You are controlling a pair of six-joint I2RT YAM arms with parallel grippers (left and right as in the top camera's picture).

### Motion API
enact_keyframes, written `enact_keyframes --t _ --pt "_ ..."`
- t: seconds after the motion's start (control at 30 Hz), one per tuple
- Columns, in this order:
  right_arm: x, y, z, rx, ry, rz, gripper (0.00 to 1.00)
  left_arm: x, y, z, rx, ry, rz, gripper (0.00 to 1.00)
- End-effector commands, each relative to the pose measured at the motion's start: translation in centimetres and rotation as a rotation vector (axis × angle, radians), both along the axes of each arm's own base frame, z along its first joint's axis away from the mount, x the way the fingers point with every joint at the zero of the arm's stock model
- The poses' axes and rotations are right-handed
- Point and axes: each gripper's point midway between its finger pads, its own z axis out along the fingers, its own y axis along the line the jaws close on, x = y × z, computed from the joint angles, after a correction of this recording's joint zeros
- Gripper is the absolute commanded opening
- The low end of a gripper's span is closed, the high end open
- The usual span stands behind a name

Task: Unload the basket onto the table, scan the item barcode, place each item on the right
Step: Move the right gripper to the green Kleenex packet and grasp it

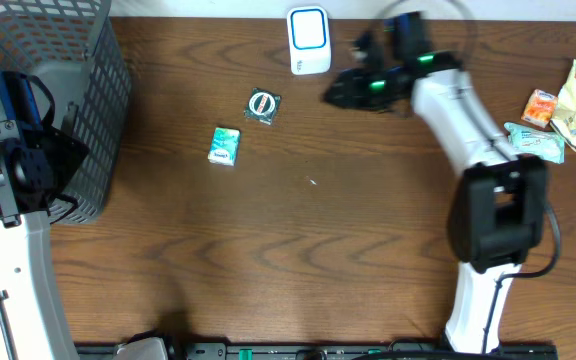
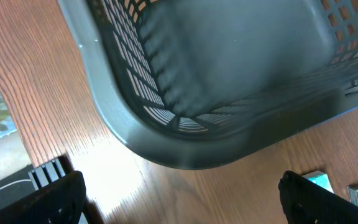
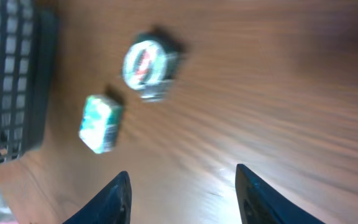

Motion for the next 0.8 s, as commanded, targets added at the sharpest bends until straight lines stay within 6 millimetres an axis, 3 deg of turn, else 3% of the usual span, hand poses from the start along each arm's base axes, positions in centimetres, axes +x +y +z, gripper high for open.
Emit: enact_keyframes --t 0.0,0.17,0.27,0.37,0.57,0.67,0.77 --pt "-0.7 5.5 -1.0 -0.077 0.006 -0.102 0.44 -0.3 0.2 0.1 0.007 -0.004 0.017 0.98" --pt "-2.4 13.1 -1.8 -0.076 -0.097 -0.032 0.45 -0.3 0.2 0.1 0.007 -0.004 0.017 0.98" --pt "-3.4 16.3 -2.9 -0.103 -0.151 -0.021 0.45 -0.3 0.2 0.1 0.007 -0.004 0.017 0.98" --pt "-4.1 18.1 -4.4 -0.142 -0.193 -0.015 0.45 -0.3 0.2 0.1 0.007 -0.004 0.017 0.98" --pt "-5.2 18.7 -8.4 -0.254 -0.200 -0.023 0.45 -0.3 0.2 0.1 0.007 -0.004 0.017 0.97" --pt "-5.4 17.7 -9.9 -0.313 -0.177 -0.033 0.41 -0.3 0.2 0.1 0.007 -0.004 0.017 0.98" --pt "-5.2 15.3 -10.7 -0.423 -0.177 -0.079 0.40 -0.3 0.2 0.1 0.007 -0.004 0.017 0.98"
